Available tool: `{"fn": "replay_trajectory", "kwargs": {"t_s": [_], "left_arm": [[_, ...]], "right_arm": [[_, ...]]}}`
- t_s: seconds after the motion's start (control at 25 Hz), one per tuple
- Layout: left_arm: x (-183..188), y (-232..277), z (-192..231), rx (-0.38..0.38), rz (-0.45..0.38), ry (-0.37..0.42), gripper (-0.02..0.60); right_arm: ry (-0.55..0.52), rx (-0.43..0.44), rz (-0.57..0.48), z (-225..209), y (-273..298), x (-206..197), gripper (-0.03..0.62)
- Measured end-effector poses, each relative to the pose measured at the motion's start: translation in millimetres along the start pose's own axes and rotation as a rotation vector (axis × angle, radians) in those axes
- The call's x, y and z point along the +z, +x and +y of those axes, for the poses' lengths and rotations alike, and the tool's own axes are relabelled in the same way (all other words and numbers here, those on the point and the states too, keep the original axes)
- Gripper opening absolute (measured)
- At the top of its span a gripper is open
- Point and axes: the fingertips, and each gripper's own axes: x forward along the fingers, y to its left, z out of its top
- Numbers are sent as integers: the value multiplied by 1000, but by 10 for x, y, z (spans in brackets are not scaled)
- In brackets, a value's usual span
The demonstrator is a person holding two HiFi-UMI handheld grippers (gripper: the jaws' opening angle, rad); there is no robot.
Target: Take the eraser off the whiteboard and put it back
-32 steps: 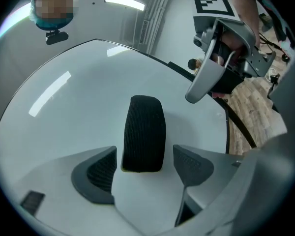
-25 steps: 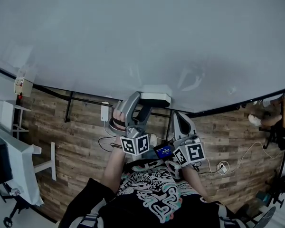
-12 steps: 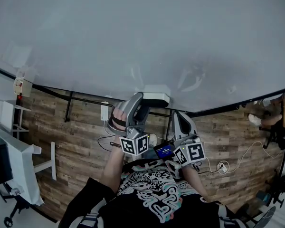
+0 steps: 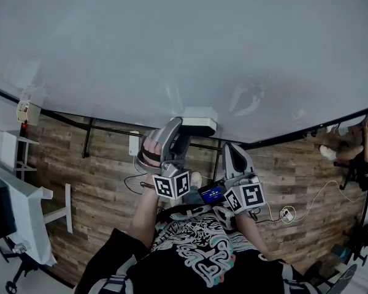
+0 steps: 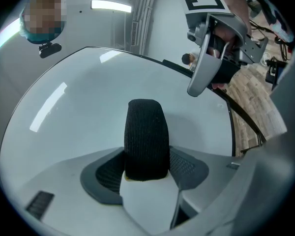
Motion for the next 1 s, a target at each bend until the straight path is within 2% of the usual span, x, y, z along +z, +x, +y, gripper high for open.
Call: {"fn": "replay_trajectory", "kwargs": {"t_s": [0.16, 1.0], "left_arm": [[26, -28, 6, -5, -5, 20, 258], [200, -372, -35, -41, -27, 23, 259]], "right_arm": [[-1, -8, -6, -9, -54, 22, 14], [-11, -27, -56, 189, -380, 152, 14]]}}
